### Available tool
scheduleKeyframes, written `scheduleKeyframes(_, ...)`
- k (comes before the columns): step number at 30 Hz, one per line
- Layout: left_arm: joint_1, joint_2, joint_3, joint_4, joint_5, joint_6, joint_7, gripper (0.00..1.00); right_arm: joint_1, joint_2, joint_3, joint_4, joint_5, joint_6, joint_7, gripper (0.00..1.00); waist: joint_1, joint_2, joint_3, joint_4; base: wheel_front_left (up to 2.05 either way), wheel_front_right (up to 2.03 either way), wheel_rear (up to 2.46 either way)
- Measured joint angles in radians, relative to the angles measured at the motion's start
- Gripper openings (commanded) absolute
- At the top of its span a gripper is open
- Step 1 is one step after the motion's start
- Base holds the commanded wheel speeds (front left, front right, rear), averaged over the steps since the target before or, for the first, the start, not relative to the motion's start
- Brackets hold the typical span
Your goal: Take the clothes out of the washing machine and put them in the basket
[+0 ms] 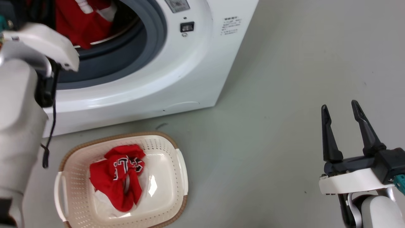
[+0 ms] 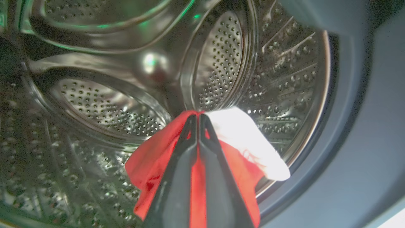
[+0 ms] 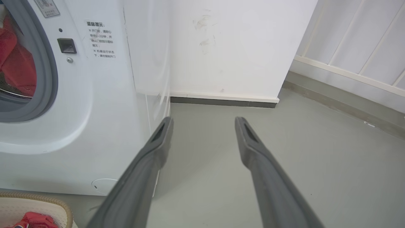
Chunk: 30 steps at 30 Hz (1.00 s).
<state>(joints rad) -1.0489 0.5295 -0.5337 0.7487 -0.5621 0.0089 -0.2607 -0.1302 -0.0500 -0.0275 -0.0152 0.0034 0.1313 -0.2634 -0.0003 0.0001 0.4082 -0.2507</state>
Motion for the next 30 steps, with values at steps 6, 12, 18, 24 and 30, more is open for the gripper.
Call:
scheduleKeyframes(6,0.242,-0.026,0.154,-0.251,0.088,0.052,-0.001,0.0,0.019,0.0,-0.007,0.016,-0.015,0.0,0.0,1.0,0.0,0.0,-0.081,0.044,0.0,0.0,0.0)
scheduleKeyframes(12,0.432,-0.077,0.259,-0.455,0.182,0.048,-0.001,0.0,0.039,0.0,-0.014,0.031,-0.031,0.0,0.0,1.0,0.0,0.0,-0.156,0.085,0.0,0.0,0.0)
scheduleKeyframes(18,0.535,-0.129,0.288,-0.575,0.243,0.006,-0.002,0.0,0.06,0.0,-0.021,0.045,-0.038,0.0,0.0,1.0,0.0,0.0,-0.212,0.129,0.0,0.0,0.0)
scheduleKeyframes(24,0.634,-0.157,0.273,-0.638,0.252,-0.035,-0.002,0.0,0.071,0.0,-0.028,0.052,-0.04,0.0,0.0,1.0,0.0001,0.0,-0.243,0.165,0.0,0.0,0.0)
scheduleKeyframes(30,0.739,-0.176,0.245,-0.665,0.251,-0.05,-0.002,0.0,0.071,0.0,-0.03,0.049,-0.04,0.0,0.0,1.0,0.0002,0.0,-0.227,0.168,0.0,0.0,0.0)
